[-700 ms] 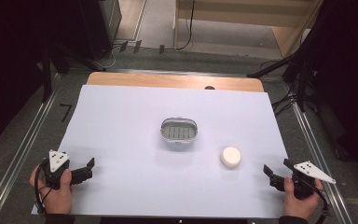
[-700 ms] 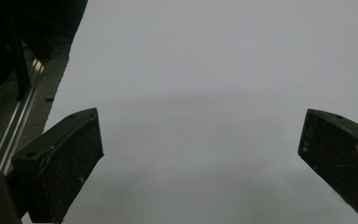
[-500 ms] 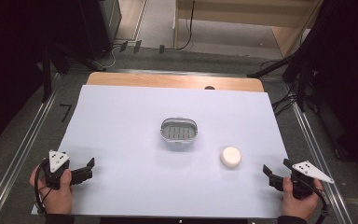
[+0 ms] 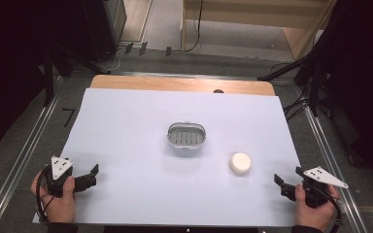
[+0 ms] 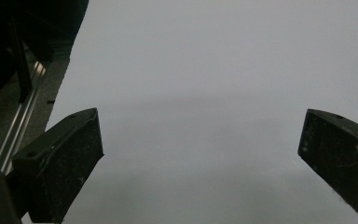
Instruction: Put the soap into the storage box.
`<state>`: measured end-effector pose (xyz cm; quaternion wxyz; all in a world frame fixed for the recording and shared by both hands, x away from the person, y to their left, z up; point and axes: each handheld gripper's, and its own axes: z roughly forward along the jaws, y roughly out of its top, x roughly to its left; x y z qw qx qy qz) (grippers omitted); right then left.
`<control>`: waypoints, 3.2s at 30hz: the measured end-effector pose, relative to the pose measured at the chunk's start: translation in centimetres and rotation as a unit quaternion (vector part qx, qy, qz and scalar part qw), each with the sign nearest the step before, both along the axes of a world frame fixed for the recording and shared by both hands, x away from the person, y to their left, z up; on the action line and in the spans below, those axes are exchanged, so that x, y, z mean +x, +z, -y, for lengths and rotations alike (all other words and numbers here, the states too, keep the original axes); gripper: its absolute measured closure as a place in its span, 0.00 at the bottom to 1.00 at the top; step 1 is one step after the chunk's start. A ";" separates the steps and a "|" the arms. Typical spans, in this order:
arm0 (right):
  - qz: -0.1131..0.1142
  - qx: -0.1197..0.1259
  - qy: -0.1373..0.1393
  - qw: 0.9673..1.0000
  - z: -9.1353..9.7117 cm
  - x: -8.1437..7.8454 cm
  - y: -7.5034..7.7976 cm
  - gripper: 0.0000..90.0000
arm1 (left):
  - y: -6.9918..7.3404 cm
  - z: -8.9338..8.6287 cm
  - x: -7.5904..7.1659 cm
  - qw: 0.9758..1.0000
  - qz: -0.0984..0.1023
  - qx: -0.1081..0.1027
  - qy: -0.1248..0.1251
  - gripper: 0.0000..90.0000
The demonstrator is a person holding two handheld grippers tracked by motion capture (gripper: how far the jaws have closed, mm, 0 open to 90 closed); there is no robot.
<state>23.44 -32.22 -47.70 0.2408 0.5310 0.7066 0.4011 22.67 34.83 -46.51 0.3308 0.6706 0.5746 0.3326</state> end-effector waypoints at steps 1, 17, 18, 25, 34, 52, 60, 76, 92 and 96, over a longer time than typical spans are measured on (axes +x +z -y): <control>0.000 0.000 0.000 1.000 0.0 0.0 0.0 0.15 | 0.0 0.0 0.0 1.000 0.000 0.000 0.000 0.00; -0.111 -0.079 0.066 0.988 -1.9 1.8 1.2 0.15 | 0.0 0.1 0.0 1.000 0.002 0.003 0.000 0.00; -0.117 -0.081 0.070 0.987 -2.0 1.9 1.3 0.15 | 0.0 0.1 0.0 1.000 0.002 0.004 0.000 0.00; -0.154 -0.106 0.092 0.978 -3.2 3.0 1.6 0.15 | 0.0 0.1 0.0 1.000 0.002 0.004 0.000 0.00; -0.184 -0.128 0.122 0.967 -4.9 4.2 2.0 0.15 | 0.0 0.1 0.0 1.000 0.002 0.003 0.000 0.00; -0.204 -0.158 0.137 0.956 -6.8 6.3 3.0 0.14 | 0.0 0.1 0.0 1.000 0.003 0.002 -0.001 0.00; -0.207 -0.156 0.149 0.954 -7.4 6.8 3.2 0.10 | 0.0 0.1 0.0 1.000 0.003 0.002 -0.001 0.00; -0.211 -0.151 0.174 0.950 -9.6 7.9 2.7 0.02 | 0.0 0.1 0.0 1.000 0.002 0.002 -0.001 0.00; -0.220 -0.142 0.198 0.945 -11.5 8.7 2.4 0.07 | 0.0 0.1 0.0 1.000 0.002 0.002 -0.002 0.00; -0.220 -0.144 0.198 0.944 -11.9 9.0 2.3 0.11 | 0.0 0.1 0.0 1.000 0.003 0.001 -0.002 0.00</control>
